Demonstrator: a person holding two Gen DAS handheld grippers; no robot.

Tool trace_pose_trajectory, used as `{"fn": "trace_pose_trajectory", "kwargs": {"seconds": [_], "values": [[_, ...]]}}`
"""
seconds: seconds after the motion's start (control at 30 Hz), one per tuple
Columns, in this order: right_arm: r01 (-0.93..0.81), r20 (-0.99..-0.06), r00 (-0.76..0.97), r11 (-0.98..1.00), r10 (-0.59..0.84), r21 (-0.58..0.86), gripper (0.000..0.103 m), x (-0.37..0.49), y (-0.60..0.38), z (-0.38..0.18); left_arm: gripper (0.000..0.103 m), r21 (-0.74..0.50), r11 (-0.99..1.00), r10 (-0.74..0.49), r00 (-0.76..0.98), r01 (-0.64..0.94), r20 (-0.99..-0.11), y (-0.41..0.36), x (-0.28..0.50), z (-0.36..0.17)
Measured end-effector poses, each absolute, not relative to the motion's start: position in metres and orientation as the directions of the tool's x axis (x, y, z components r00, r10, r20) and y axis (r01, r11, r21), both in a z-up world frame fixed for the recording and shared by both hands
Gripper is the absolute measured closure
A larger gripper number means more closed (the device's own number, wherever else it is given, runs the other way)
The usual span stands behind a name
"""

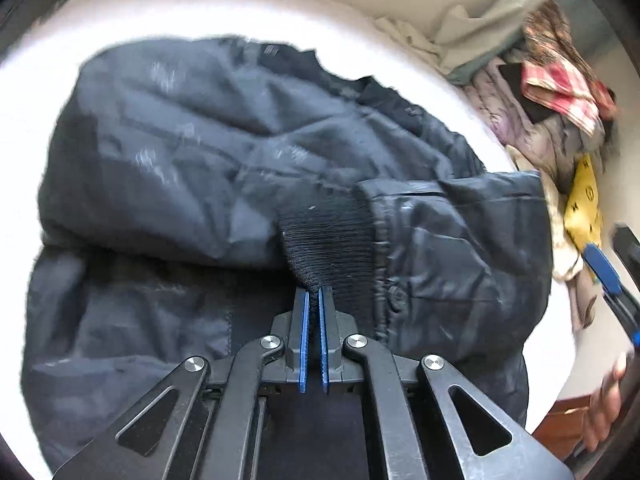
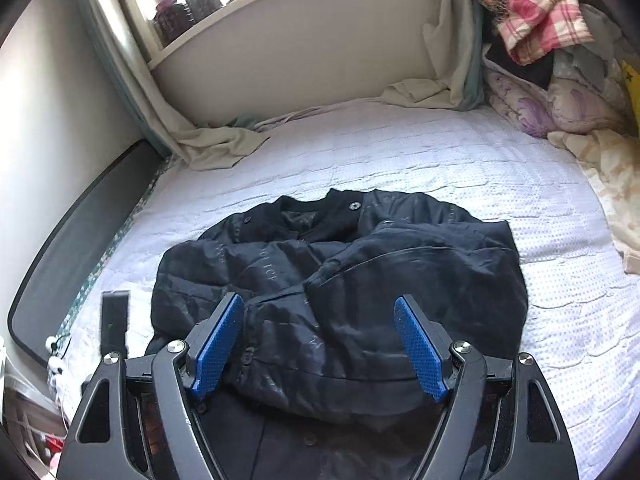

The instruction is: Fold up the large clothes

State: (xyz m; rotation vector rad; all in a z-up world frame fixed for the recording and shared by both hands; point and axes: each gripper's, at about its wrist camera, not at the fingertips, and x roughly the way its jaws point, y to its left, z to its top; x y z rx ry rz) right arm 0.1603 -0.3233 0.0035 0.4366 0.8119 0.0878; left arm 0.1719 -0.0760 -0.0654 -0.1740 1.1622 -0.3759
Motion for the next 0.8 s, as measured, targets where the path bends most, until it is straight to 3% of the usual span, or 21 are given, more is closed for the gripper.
{"fn": "trace_pose_trajectory", "kwargs": {"seconds": [0.3, 0.43, 0.8], "values": [[0.176, -0.675, 0.715, 0.887, 0.182, 0.426, 0.026, 0.15, -0.347, 0.004, 0.098, -0.18, 0.957, -0.275, 0.52, 0.226, -0.808, -0.023, 0.152, -0.003], [0.216, -0.697, 0.7, 0.884, 0.156, 0.415, 0.026, 0.152, -0.353, -0.002, 0.098, -0.09, 0.982, -0.167, 0.553, 0.164, -0.816, -0.002, 0.162, -0.015], [0.347, -0.798, 0.595, 0.866, 0.094, 0.361, 0.028, 0.158, -0.374, -0.036, 0.098, -0.073, 0.993, -0.105, 0.453, 0.088, -0.885, 0.011, 0.17, -0.051]]}}
